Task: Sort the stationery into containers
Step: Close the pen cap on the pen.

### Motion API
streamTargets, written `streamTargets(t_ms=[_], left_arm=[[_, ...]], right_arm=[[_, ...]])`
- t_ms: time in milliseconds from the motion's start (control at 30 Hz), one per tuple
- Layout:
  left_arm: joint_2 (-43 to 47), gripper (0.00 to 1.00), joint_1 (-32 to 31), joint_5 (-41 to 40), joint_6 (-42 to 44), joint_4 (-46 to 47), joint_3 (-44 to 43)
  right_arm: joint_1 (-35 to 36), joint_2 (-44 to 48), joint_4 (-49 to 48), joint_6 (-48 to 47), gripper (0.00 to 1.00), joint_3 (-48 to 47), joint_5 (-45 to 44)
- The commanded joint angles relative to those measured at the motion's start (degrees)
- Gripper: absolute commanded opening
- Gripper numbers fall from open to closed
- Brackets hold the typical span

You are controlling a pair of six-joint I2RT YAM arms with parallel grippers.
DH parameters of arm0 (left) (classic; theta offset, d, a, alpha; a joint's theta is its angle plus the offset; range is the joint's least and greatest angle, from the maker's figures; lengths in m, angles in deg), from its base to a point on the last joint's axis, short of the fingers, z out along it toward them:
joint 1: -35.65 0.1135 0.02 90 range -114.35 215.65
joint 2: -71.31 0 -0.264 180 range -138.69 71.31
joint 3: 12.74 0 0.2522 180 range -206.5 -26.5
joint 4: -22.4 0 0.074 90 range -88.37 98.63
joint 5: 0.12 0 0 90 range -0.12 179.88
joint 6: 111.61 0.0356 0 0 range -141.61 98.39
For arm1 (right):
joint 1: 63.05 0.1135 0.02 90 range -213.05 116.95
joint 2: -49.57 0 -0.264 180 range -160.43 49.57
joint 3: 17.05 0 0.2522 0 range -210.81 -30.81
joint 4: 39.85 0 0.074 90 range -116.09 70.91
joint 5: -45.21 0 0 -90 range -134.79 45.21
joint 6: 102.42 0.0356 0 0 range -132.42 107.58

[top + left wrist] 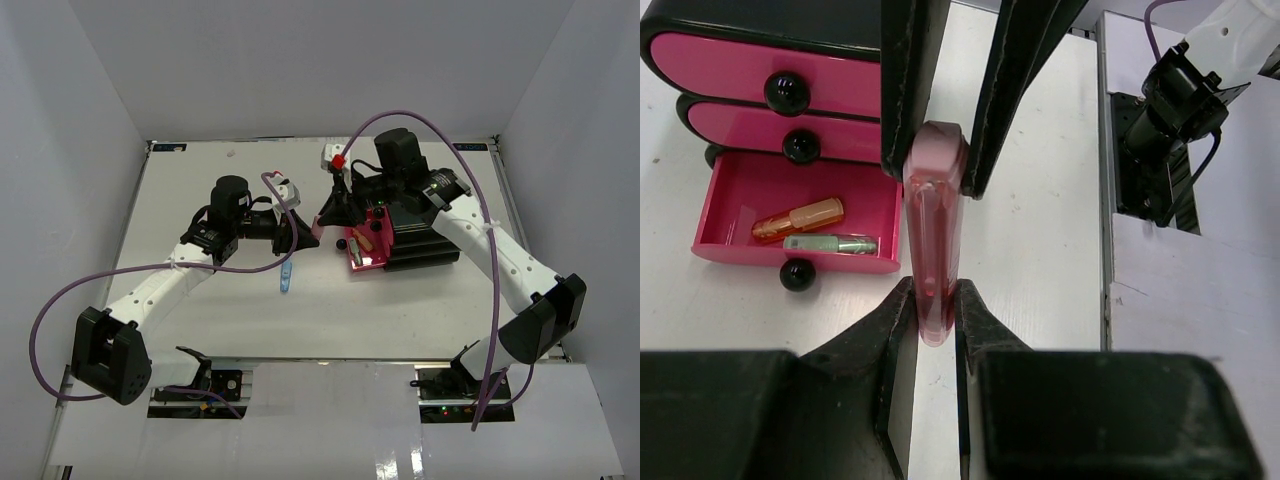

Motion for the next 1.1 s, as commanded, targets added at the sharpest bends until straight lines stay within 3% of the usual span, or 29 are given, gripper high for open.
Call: streamTargets(t_ms=[0, 367, 1067], left_arm=[[2.3, 0.0, 0.0, 3.2, -1.7, 4.4, -2.5], [2.5, 0.0, 0.0, 2.5, -2.0, 4.0, -7.1], [-0.2, 0.0, 0.0, 3.5, -2.2, 4.5, -12.5]], right_arm=[[1.8, 0.0, 5.1, -1.0, 0.08, 1.2, -1.2], [3.6, 0.1, 11.3, -2.2, 0.08, 5.3, -6.5], [7.2, -1.8, 15.3, -3.8, 0.08, 7.0, -6.6]])
